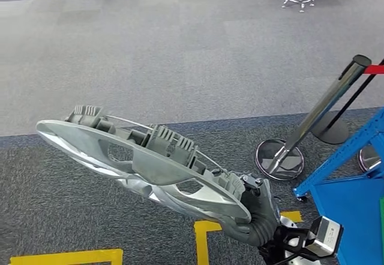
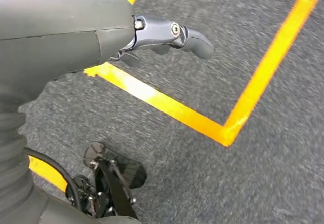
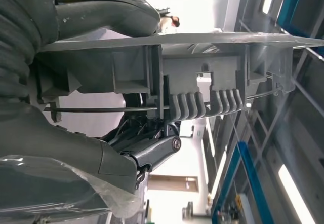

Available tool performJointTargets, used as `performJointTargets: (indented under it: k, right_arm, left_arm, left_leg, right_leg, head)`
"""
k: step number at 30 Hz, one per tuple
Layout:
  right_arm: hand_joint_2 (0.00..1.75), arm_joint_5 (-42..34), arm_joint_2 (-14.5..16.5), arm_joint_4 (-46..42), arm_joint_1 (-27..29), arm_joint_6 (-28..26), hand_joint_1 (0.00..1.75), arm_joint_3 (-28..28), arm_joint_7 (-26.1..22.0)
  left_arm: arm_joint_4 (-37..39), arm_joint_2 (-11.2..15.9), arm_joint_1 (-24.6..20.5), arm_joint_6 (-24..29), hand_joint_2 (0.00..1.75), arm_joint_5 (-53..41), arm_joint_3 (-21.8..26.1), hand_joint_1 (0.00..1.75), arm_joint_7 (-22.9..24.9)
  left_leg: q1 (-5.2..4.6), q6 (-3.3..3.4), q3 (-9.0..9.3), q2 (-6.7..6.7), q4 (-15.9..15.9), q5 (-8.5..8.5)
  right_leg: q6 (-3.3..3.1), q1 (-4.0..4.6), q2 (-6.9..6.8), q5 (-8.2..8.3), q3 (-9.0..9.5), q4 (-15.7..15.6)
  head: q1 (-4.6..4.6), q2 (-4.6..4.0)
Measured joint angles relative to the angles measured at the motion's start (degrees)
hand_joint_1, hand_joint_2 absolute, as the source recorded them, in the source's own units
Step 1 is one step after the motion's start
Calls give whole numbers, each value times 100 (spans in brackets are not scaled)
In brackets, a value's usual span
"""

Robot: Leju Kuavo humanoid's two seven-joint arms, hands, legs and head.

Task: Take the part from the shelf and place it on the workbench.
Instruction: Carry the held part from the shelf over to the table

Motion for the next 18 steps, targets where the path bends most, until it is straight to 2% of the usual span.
performJointTargets:
  k: [2, 3, 4, 6, 7, 8, 10, 11, 12, 13, 14, 15, 16, 17, 18]
  right_arm:
    - [175, -2, 0, -3, -2, 0, 175, 0, -2]
    - [175, -2, 0, -4, -3, 0, 175, -1, -2]
    - [175, -3, 0, -5, -5, 0, 175, -1, -2]
    - [175, -3, 0, -8, -11, 1, 175, 2, -1]
    - [175, -1, 0, -10, -13, 1, 175, 5, 1]
    - [175, -1, 0, -11, -14, 1, 175, 6, 1]
    - [175, -3, 0, -12, -11, 0, 175, 6, -2]
    - [175, -4, 0, -11, -7, 0, 175, 5, -3]
    - [175, -3, 0, -10, -1, 0, 175, 5, -2]
    - [175, -1, 0, -9, 3, 0, 175, 6, 1]
    - [175, 0, 0, -8, 6, 0, 175, 7, 3]
    - [175, 0, 0, -8, 7, 0, 175, 7, 3]
    - [175, -1, 0, -8, 5, 0, 175, 7, 2]
    - [175, -2, 0, -9, 5, 0, 175, 7, 1]
    - [175, -2, -1, -10, 5, 0, 175, 7, 1]
  left_arm:
    - [-1, 3, -1, 0, 175, 0, -2, 0, -1]
    - [-1, 6, -5, 0, 175, 0, -3, 0, -2]
    - [-2, 8, -1, 1, 175, 0, -3, 0, -3]
    - [-2, 8, 23, 2, 175, 0, 1, 0, -4]
    - [-3, 5, 33, 2, 175, 0, 3, 0, -5]
    - [-3, 4, 33, 2, 175, 0, 4, 0, -5]
    - [-4, -1, 17, 2, 175, 0, 4, 0, -5]
    - [-4, -3, 9, 2, 175, 0, 3, 0, -4]
    - [-4, -7, 6, 2, 175, 0, 3, 0, -4]
    - [-4, -9, 5, 2, 175, 0, 2, 0, -4]
    - [-4, -10, 4, 2, 175, 0, 2, 0, -4]
    - [-4, -10, 4, 2, 175, 0, 2, 0, -4]
    - [-4, -10, 4, 2, 175, 0, 2, 0, -4]
    - [-4, -9, 0, 2, 175, -1, 2, 0, -4]
    - [-4, -8, -2, 2, 175, -1, 2, 0, -4]
  left_leg:
    - [-66, 77, 385, 226, -730, 244]
    - [-99, 114, 485, 310, -938, 280]
    - [-128, 142, 511, 345, -1019, 264]
    - [-121, 193, 516, 236, -1084, 294]
    - [-104, 221, 542, 175, -1133, 318]
    - [-81, 252, 570, 117, -1182, 347]
    - [-57, 289, 600, -2, -1225, 378]
    - [-54, 296, 598, -66, -1224, 382]
    - [-52, 297, 599, -136, -1222, 381]
    - [-47, 294, 604, -211, -1218, 378]
    - [-39, 287, 612, -292, -1212, 373]
    - [-27, 271, 620, -371, -1198, 363]
    - [-16, 243, 620, -449, -1172, 345]
    - [-13, 206, 603, -524, -1121, 319]
    - [-9, 167, 571, -589, -1082, 302]
  right_leg:
    - [28, 19, -126, -31, 35, 0]
    - [50, 29, -184, -45, 46, -2]
    - [75, 35, -240, -54, 52, -7]
    - [131, 32, -329, -79, 68, -25]
    - [157, 24, -259, -127, 63, 12]
    - [179, 15, -124, -226, 9, 150]
    - [210, -8, 223, -542, -286, 779]
    - [225, -17, 309, -691, -496, 1175]
    - [241, -23, 345, -757, -672, 1471]
    - [257, -29, 358, -712, -771, 1582]
    - [271, -38, 369, -551, -758, 1459]
    - [287, -55, 410, -315, -648, 1142]
    - [305, -86, 536, -101, -492, 752]
    - [313, -115, 683, 34, -336, 395]
    - [309, -131, 799, 93, -227, 171]
  head:
    - [2, 0]
    - [5, 0]
    - [4, 0]
    - [5, 1]
    - [8, 1]
    - [17, 1]
    - [42, 1]
    - [47, 2]
    - [53, 2]
    - [54, 1]
    - [54, 1]
    - [55, 1]
    - [56, 1]
    - [55, 1]
    - [55, 1]
